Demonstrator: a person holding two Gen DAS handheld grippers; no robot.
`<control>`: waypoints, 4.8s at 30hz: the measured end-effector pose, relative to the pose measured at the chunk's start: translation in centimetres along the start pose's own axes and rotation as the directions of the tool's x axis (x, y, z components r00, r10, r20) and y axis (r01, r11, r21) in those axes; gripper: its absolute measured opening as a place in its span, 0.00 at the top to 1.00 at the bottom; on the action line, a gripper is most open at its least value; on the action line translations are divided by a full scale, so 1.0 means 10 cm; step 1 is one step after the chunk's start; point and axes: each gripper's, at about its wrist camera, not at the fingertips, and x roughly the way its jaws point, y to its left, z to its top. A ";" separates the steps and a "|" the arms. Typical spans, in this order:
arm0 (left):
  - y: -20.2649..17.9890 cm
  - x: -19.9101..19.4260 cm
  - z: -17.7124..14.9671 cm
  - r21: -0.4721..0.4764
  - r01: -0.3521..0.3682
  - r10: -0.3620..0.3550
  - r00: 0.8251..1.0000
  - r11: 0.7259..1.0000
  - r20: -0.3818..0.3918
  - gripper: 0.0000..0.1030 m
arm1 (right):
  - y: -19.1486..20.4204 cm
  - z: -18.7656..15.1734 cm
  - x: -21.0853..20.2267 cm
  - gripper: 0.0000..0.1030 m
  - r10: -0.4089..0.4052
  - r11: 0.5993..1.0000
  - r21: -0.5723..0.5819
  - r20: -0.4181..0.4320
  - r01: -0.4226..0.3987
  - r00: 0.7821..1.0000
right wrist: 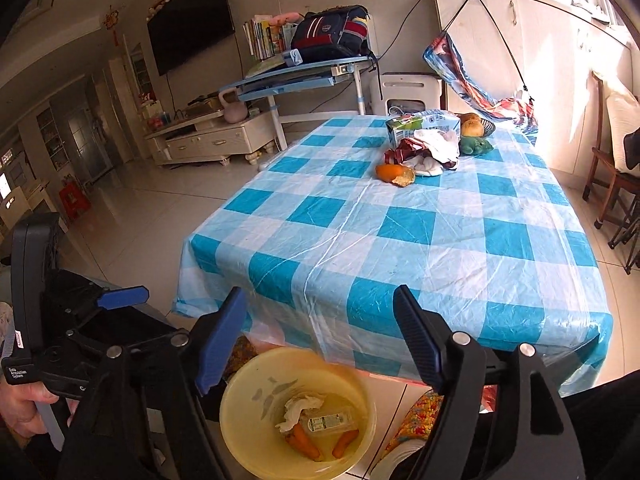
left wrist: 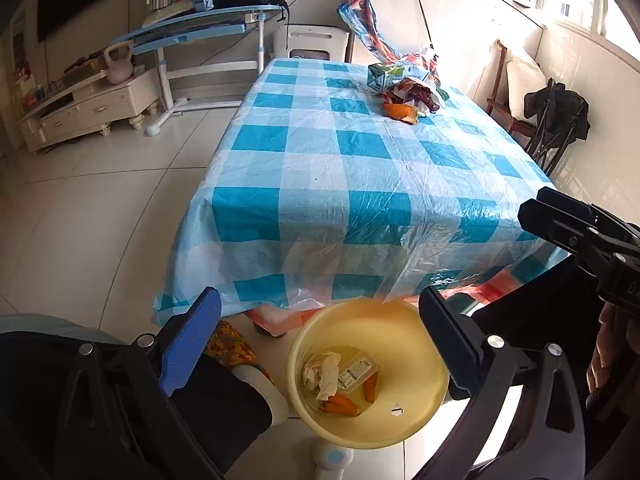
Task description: Collect trash
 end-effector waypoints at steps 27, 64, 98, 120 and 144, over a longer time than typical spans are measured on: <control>0.17 -0.27 0.10 -0.083 -0.122 0.134 0.978 0.989 0.159 0.07 | 0.01 -0.01 -0.03 0.25 -0.013 1.000 -0.014 0.007 0.013 1.000; 0.15 -0.29 0.12 -0.073 -0.137 0.148 0.974 0.988 0.173 0.07 | 0.03 -0.01 -0.03 0.25 -0.015 1.000 -0.018 0.008 0.015 1.000; 0.09 -0.28 0.11 -0.031 -0.145 0.149 0.974 0.989 0.171 0.07 | 0.12 -0.01 -0.04 0.25 -0.009 0.999 -0.052 0.005 0.009 1.000; 0.08 -0.28 0.10 -0.031 -0.146 0.149 0.974 0.989 0.170 0.07 | 0.09 -0.02 -0.03 0.25 -0.004 1.000 -0.030 0.010 0.004 1.000; 0.08 -0.29 0.10 -0.030 -0.146 0.149 0.974 0.989 0.171 0.07 | 0.05 0.00 -0.05 0.25 -0.004 1.000 -0.023 0.019 0.005 1.000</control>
